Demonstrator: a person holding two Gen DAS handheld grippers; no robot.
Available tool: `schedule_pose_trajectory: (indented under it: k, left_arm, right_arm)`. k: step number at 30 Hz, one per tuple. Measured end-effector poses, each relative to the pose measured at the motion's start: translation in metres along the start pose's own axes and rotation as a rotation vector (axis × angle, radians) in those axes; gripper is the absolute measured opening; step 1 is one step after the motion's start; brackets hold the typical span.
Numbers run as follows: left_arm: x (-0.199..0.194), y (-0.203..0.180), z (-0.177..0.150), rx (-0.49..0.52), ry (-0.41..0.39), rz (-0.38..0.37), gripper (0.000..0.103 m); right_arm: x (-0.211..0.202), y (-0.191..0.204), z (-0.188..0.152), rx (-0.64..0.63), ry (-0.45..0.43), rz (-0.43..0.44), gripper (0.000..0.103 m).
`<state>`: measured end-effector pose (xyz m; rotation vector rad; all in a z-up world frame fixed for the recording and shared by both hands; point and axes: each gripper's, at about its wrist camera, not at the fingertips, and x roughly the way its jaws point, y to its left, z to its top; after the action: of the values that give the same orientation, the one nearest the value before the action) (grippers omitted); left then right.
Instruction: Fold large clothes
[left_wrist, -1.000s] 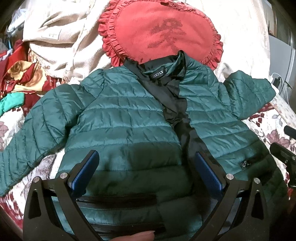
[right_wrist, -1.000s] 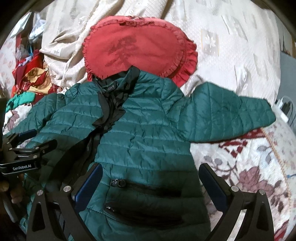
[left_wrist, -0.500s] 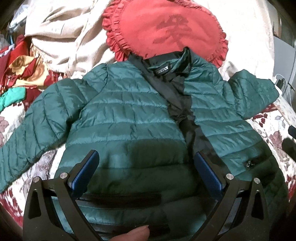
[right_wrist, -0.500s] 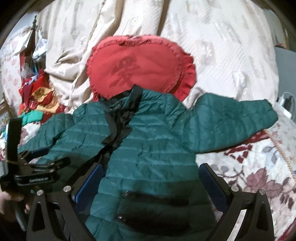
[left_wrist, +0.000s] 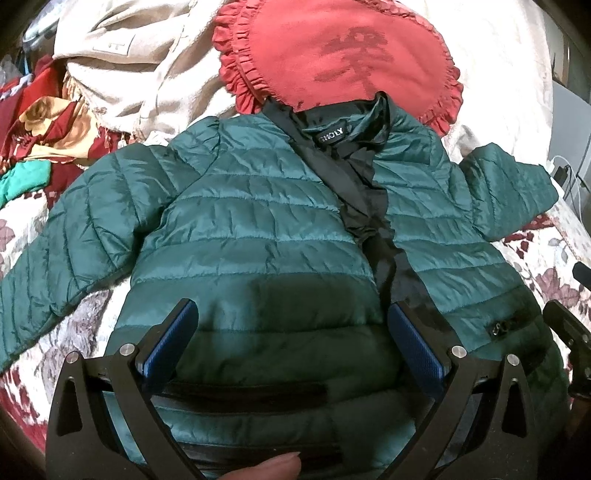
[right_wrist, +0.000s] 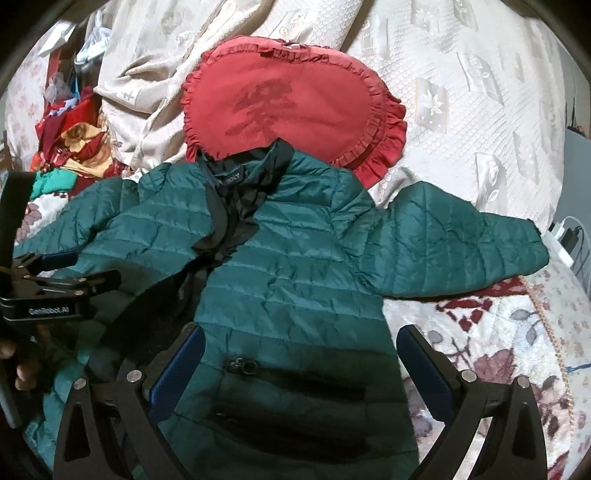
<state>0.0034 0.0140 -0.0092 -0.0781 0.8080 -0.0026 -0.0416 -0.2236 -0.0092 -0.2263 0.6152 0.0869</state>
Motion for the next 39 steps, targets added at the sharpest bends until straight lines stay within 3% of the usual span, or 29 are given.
schedule_pose_trajectory:
  k: [7, 39]
  left_arm:
    - [0.0005, 0.0008, -0.0004, 0.0, 0.001, 0.0, 0.103]
    - [0.0014, 0.0006, -0.001, -0.001, 0.003, -0.001, 0.103]
  right_arm:
    - [0.0057, -0.0067, -0.0014, 0.048, 0.022, -0.013, 0.103]
    - [0.0071, -0.0039, -0.0015, 0.033, 0.009, -0.014, 0.103]
